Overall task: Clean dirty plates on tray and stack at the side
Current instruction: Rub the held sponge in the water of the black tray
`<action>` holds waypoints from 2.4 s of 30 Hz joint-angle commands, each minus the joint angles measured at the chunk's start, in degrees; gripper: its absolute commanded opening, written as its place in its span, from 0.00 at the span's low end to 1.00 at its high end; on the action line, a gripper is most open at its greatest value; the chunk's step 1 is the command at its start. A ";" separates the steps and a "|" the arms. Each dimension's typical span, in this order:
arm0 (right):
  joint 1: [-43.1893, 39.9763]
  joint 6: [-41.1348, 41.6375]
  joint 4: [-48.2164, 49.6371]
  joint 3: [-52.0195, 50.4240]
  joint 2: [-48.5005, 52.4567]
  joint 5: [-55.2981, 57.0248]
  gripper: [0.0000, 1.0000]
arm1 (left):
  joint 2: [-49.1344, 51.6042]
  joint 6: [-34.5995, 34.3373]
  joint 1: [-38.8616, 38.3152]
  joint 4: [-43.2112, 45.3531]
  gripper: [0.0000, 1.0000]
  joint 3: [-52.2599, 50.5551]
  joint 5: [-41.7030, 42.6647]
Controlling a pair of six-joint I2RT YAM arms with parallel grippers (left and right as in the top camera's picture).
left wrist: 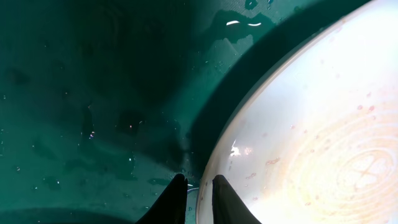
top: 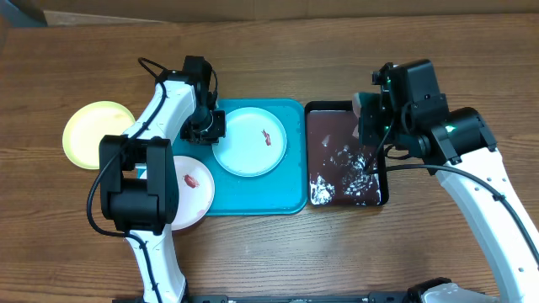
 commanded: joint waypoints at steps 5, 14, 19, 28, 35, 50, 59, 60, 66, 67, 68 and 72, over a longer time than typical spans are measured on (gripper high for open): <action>1.57 -0.39 6.14 1.03 -4.48 3.13 0.04 | -0.79 -0.57 -0.39 0.22 0.17 -0.35 0.07; 1.57 -0.44 5.62 0.46 -5.40 3.30 0.04 | -0.79 -0.59 -0.39 0.46 0.18 -0.35 0.07; 1.57 -0.39 5.14 -0.87 -4.81 3.19 0.04 | -0.79 -0.76 -0.39 0.46 0.14 -0.35 0.09; 1.57 -0.35 5.16 -5.68 -2.60 0.90 0.04 | -0.79 -0.76 -0.39 0.63 0.04 -0.35 0.09; 1.57 -0.15 6.43 -11.37 1.25 0.90 0.04 | -0.79 -0.76 -0.39 0.61 0.04 -0.35 0.11; 1.33 0.17 12.76 -13.33 10.62 -1.36 0.04 | -0.79 -0.76 -0.44 0.46 0.04 -0.35 0.11; 1.20 0.26 3.34 -6.01 10.64 -1.92 0.04 | -0.79 -0.74 -0.44 0.63 0.04 -0.35 0.50; 1.20 0.24 3.26 -6.19 10.75 -1.92 0.04 | -0.79 -0.74 -0.46 0.63 0.04 -0.35 0.66; 1.20 0.04 3.78 -6.88 13.62 -1.88 0.04 | -0.79 -0.72 -0.44 0.66 0.04 -0.35 1.18; 1.20 0.04 3.85 -6.88 14.36 -1.90 0.04 | -0.79 -0.74 -0.44 0.66 0.04 -0.35 1.16; 1.20 0.02 3.96 -6.88 15.30 -1.88 0.04 | -0.79 -0.74 -0.44 0.68 0.04 -0.35 1.16; 1.20 0.02 5.79 -6.88 19.17 -1.88 0.04 | -0.79 -0.74 -0.44 0.96 0.04 -0.35 1.16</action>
